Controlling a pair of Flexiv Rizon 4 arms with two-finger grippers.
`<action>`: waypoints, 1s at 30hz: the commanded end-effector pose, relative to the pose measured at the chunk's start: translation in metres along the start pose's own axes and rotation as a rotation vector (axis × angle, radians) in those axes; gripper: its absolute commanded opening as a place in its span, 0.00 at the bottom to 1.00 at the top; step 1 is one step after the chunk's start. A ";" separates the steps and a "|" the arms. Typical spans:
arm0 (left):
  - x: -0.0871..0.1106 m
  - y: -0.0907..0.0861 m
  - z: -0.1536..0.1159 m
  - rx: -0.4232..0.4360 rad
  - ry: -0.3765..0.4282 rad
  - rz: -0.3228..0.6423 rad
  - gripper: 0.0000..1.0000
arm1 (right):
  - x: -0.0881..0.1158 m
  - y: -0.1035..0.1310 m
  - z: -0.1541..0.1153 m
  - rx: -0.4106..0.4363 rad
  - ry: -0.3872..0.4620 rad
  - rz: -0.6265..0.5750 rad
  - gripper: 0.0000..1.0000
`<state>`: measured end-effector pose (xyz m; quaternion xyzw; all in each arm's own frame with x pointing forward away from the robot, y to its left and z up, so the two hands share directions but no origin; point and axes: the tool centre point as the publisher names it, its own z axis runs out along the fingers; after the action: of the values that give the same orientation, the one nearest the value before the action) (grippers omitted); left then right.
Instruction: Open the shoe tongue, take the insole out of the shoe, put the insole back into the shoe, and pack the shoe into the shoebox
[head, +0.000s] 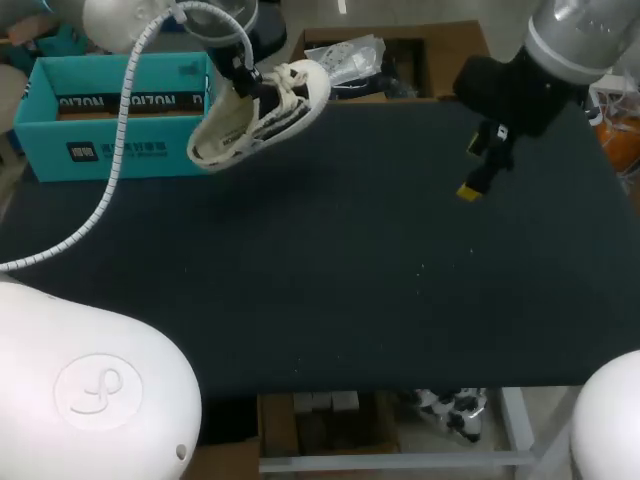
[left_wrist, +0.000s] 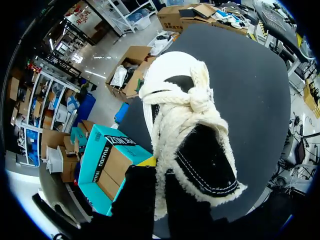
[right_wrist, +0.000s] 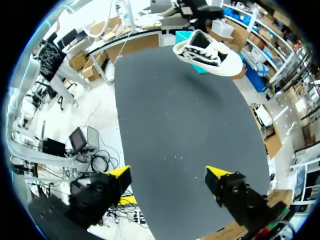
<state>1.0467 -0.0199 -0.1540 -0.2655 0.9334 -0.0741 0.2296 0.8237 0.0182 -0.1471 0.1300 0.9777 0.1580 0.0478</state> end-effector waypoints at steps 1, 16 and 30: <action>-0.031 0.013 -0.008 0.033 -0.017 0.022 0.00 | -0.005 0.030 0.018 0.081 -0.064 -0.223 1.00; -0.159 0.087 0.018 0.048 -0.041 0.058 0.00 | -0.019 0.030 0.057 0.184 0.024 -0.396 1.00; -0.241 0.136 0.071 -0.005 -0.055 0.073 0.00 | -0.017 0.027 0.058 0.167 0.031 -0.378 1.00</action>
<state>1.1715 0.2167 -0.1474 -0.2338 0.9333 -0.0554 0.2669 0.8550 0.0563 -0.1931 -0.0544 0.9950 0.0669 0.0511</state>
